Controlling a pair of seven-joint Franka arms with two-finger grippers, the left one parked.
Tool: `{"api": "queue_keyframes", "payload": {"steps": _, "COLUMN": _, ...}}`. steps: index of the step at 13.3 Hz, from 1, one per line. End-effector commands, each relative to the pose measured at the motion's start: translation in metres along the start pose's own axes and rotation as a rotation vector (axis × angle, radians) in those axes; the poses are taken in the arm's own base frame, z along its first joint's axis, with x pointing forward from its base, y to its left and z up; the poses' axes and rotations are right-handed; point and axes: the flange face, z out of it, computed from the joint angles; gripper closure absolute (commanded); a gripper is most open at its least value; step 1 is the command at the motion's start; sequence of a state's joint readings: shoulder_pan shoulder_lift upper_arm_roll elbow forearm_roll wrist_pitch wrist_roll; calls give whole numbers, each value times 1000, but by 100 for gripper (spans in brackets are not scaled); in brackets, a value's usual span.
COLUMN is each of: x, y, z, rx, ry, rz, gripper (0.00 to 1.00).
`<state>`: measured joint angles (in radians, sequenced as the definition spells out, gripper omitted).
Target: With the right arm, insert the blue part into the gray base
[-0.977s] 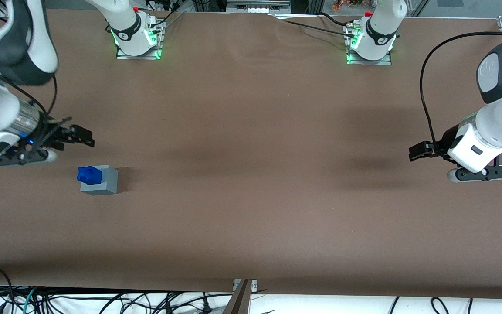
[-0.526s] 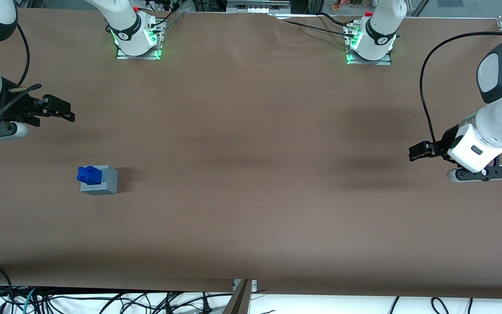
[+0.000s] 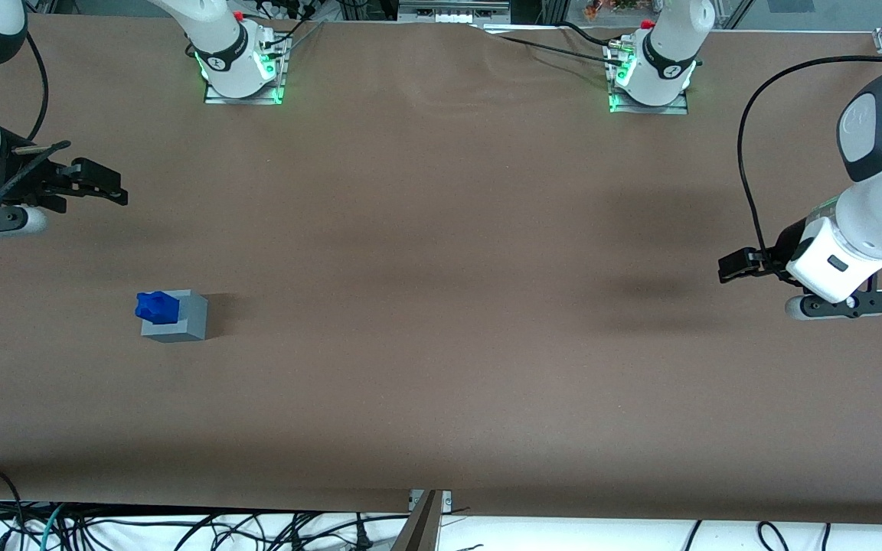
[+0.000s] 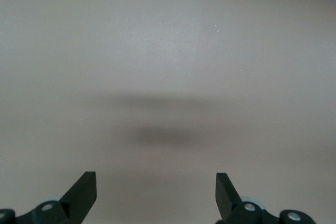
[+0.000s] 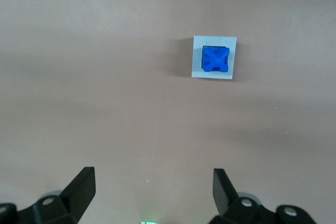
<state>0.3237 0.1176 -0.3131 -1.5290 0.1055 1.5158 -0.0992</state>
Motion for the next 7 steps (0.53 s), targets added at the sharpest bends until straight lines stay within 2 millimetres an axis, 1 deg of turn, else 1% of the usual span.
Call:
{"api": "queue_keyframes", "payload": {"steps": 1, "x": -12, "y": -14, "z": -1, "rx": -34, "ry": 1, "rz": -20, "gripper": 1}}
{"api": "queue_keyframes", "payload": {"steps": 2, "x": -11, "y": -25, "z": 0, "rx": -60, "ry": 5, "rz": -43, "gripper": 1}}
{"api": "queue_keyframes", "payload": {"steps": 4, "x": -14, "y": -33, "z": -5, "rx": -90, "ry": 14, "rz": -42, "gripper": 1}}
{"api": "queue_keyframes", "payload": {"steps": 7, "x": -23, "y": -34, "z": -16, "rx": -91, "ry": 32, "rz": -35, "gripper": 1}}
